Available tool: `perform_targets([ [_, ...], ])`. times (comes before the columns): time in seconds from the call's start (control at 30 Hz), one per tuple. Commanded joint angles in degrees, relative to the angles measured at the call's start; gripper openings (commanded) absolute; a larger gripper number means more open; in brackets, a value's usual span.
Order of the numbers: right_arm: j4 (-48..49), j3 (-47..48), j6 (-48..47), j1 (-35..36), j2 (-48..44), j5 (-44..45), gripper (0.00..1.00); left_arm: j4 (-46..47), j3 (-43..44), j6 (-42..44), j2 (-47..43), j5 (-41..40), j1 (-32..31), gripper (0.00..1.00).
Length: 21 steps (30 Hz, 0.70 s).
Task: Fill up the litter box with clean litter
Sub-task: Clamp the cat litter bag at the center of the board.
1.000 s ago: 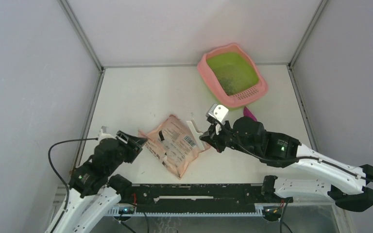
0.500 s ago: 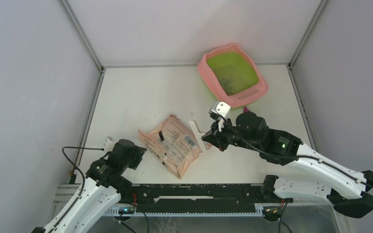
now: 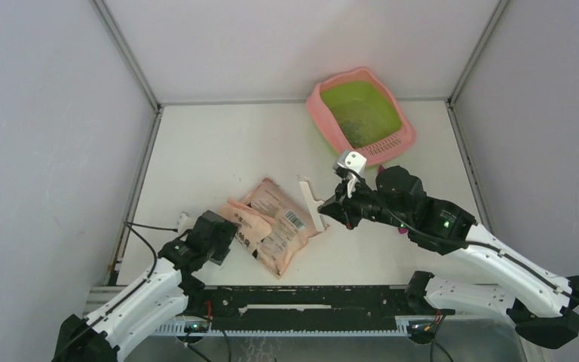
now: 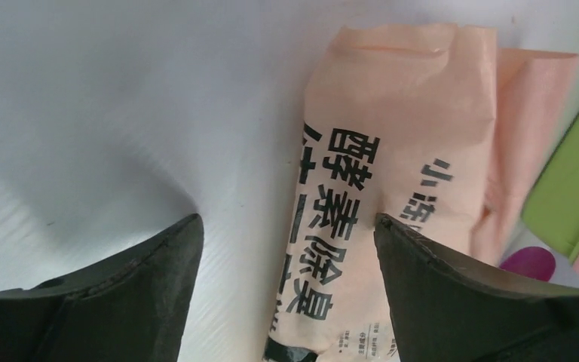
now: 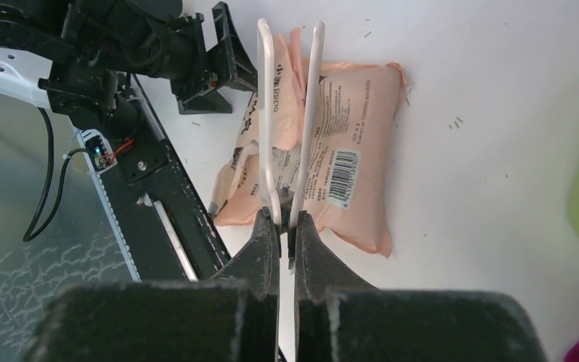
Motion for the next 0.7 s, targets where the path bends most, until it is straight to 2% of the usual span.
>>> perform_targets([
  [0.0, 0.24, 0.16, 0.78, -1.06, -1.14, -1.34, 0.0, 10.25, -4.66, -0.9, 3.02, 1.95, -0.14, 0.87],
  [0.27, 0.09, 0.18, 0.99, -1.36, -0.28, -1.44, 0.0, 20.32, -8.65, -0.96, 5.35, 1.37, -0.01, 0.85],
  [0.4, -0.18, 0.11, 1.05, -1.55, 0.16, -1.52, 0.0, 28.92, -13.92, -2.45, 5.04, 1.68, -0.05, 0.77],
  [0.43, -0.17, -0.01, 1.04, -1.63, 0.25, -1.51, 0.0, 30.62, -14.99, -2.74, 5.17, 1.58, -0.01, 0.73],
  [0.53, -0.17, -0.44, 1.09, -1.65, 0.48, -1.51, 0.0, 35.27, -16.8, -3.19, 6.09, 1.7, -0.06, 0.54],
  [0.6, -0.3, -0.47, 1.17, -1.68, 0.74, -1.61, 0.0, 35.54, -16.82, -3.26, 6.93, 1.55, -0.06, 0.35],
  [0.67, -0.2, -0.47, 1.22, -1.82, 1.01, -1.71, 0.0, 37.74, -16.82, -2.46, 7.83, 1.48, -0.02, 0.23],
])
